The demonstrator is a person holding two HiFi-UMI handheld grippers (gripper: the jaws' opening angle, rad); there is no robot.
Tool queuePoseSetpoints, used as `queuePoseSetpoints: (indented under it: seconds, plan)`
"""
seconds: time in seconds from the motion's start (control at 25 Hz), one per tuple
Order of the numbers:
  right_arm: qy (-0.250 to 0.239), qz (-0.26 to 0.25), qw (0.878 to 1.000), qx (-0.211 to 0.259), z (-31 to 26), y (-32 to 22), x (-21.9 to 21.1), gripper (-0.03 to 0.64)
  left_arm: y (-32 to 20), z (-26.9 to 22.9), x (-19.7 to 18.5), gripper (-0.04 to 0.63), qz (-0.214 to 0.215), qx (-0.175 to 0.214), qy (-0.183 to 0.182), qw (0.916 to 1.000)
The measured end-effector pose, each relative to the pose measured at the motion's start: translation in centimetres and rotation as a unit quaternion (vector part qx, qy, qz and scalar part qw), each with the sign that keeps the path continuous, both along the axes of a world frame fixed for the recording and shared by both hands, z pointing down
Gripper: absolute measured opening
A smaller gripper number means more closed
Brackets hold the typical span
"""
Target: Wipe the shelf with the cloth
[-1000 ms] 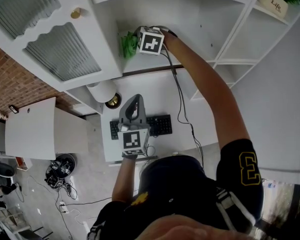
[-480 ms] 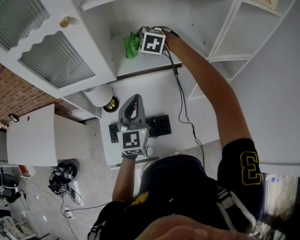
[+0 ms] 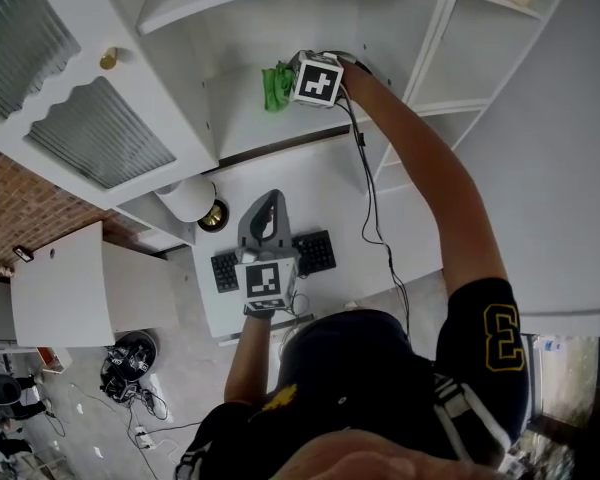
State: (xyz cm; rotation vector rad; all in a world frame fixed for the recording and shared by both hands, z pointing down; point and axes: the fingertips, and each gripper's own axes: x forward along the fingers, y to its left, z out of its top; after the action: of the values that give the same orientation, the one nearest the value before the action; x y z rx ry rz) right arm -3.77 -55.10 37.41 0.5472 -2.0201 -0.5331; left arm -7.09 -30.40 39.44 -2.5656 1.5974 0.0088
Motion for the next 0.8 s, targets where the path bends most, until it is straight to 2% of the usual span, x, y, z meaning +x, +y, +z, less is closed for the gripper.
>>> queuePoseSetpoints:
  seconds: [0.08,0.2,0.32,0.48,0.56,0.68,0.8]
  plan:
    - [0.006,0.013,1.0,0.014,-0.5,-0.4,1.0,0.081,0.0,0.0,0.4,0.018,0.006,0.0,0.0,1.0]
    - [0.009,0.039,0.999,0.006,-0.2,-0.6,2.7,0.081,0.0,0.0,1.1,0.018,0.017,0.0,0.001,0.9999]
    - [0.017,0.056,0.998,0.018,-0.6,-1.0,4.5,0.081,0.0,0.1,1.8,0.018,0.026,0.0,0.002,0.9997]
    - [0.013,0.093,0.995,-0.015,0.5,-0.6,6.9,0.081,0.0,0.2,2.4,0.018,0.037,-0.001,0.002,0.9993]
    - [0.016,0.113,0.993,-0.003,0.0,-1.0,8.1,0.081,0.0,0.2,2.8,0.018,0.042,0.0,0.002,0.9991]
    - [0.032,0.155,0.987,0.016,-0.5,-1.8,9.9,0.081,0.0,0.1,3.4,0.018,0.05,0.001,0.003,0.9987]
    - [0.051,0.214,0.975,-0.011,0.4,-1.4,11.9,0.081,0.1,0.2,3.7,0.018,0.056,0.001,0.002,0.9984]
